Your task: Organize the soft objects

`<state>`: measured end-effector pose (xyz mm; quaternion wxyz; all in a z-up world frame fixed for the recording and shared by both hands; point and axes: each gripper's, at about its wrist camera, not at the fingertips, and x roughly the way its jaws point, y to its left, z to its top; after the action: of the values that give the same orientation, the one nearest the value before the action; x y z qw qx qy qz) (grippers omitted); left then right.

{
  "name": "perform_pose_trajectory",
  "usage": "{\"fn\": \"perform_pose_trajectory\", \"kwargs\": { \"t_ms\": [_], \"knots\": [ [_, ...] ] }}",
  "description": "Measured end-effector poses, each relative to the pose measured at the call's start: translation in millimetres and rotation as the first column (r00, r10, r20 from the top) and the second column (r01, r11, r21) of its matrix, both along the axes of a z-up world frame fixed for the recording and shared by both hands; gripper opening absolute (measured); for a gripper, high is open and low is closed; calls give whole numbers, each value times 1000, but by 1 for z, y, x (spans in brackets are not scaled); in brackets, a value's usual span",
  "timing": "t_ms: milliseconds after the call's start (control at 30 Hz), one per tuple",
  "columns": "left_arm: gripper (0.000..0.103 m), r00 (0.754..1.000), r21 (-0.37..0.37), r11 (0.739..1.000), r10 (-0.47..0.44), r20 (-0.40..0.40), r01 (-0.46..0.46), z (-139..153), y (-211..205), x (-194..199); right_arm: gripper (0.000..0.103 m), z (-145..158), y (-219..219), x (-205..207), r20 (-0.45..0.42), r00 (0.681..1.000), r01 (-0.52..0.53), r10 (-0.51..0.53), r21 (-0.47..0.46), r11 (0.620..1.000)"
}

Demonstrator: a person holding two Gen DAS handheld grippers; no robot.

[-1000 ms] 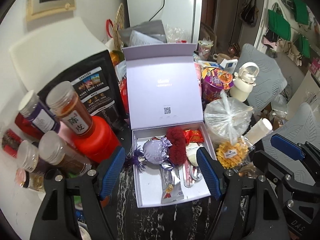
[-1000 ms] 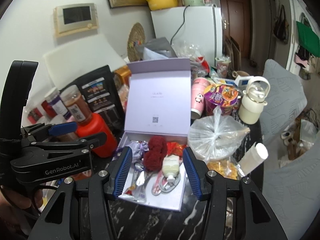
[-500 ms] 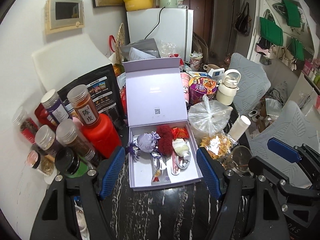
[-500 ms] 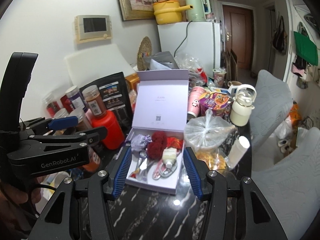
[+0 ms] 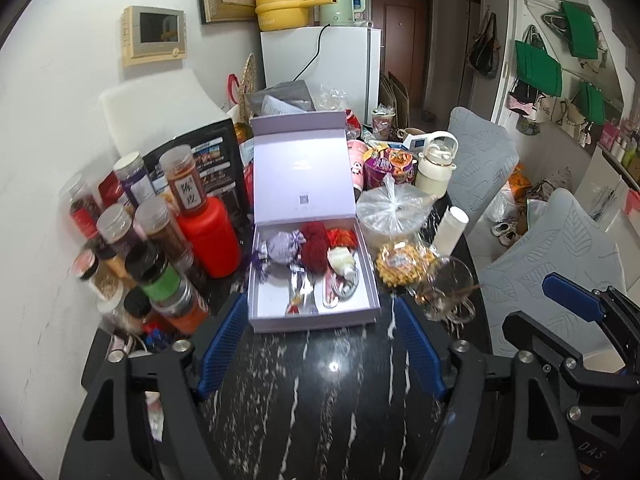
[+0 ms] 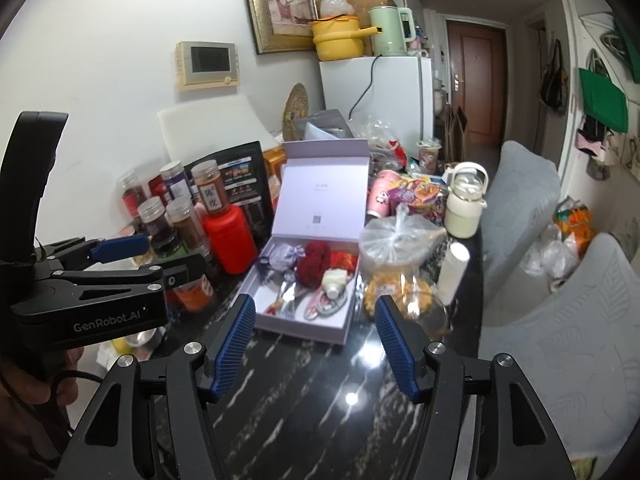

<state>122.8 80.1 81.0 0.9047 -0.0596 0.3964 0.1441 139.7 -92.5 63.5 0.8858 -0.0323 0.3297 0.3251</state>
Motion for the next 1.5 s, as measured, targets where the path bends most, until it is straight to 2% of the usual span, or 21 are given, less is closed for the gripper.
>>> {"fn": "perform_pose_trajectory", "kwargs": {
  "t_ms": [233,533,1500],
  "knots": [
    [81,999,-22,999,32,-13,-33,-8,-19,-38,66,-8,-21,-28,-25,1000,2,-2,8,1000],
    [81,998,-34,998,58,-31,-59,-14,-31,-64,66,-14,-34,-47,-35,999,2,-1,13,1000],
    [81,999,-16,999,47,7,-47,0,-58,-79,66,-3,-59,-65,-9,1000,14,-13,23,1000]
  ]
}}
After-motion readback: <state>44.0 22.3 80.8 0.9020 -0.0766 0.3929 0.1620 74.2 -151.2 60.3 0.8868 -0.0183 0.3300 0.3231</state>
